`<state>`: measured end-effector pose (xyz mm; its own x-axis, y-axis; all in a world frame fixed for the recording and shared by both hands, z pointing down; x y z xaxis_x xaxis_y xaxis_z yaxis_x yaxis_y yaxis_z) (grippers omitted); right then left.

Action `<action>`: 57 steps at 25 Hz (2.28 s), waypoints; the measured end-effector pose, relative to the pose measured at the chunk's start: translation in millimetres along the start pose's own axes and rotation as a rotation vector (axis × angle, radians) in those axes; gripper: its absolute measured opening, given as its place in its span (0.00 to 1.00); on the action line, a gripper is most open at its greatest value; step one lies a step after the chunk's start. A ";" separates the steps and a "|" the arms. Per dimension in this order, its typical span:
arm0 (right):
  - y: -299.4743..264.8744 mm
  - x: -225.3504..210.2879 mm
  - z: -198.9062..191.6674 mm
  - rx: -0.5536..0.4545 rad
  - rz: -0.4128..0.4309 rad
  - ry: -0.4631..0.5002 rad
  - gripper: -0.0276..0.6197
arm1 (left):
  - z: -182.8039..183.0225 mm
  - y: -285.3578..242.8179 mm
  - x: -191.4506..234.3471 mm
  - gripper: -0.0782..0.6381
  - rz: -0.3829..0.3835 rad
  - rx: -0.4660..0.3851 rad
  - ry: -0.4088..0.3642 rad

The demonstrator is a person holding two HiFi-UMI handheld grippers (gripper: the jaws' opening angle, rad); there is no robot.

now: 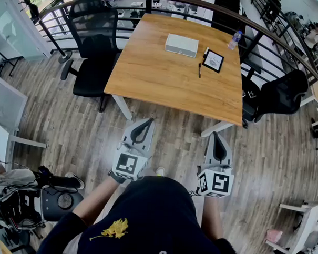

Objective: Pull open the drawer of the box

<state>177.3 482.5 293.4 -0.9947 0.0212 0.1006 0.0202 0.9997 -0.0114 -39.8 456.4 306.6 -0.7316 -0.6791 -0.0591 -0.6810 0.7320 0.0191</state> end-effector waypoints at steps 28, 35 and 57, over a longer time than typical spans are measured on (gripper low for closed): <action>-1.4 11.7 5.8 -0.019 0.037 -0.021 0.05 | -3.0 17.2 12.4 0.13 0.020 0.072 -0.025; -3.9 -0.5 -6.9 -0.002 0.025 -0.054 0.32 | -13.3 12.1 11.1 0.13 0.035 0.075 -0.021; -75.1 13.3 -32.2 0.050 0.105 -0.068 0.40 | -40.1 -20.5 36.4 0.13 0.068 0.133 0.040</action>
<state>165.7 408.0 327.6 -0.9919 0.1238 0.0290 0.1216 0.9903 -0.0678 -53.7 414.5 344.1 -0.7781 -0.6278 -0.0219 -0.6222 0.7750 -0.1106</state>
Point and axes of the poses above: the fingertips, and each gripper's own axes: y backward along the fingers, x to its left, z out of its top, the point moved 2 cm from there along y, backward along the fingers, and after that the axes turned 13 degrees about -z, right-handed, at the moved point
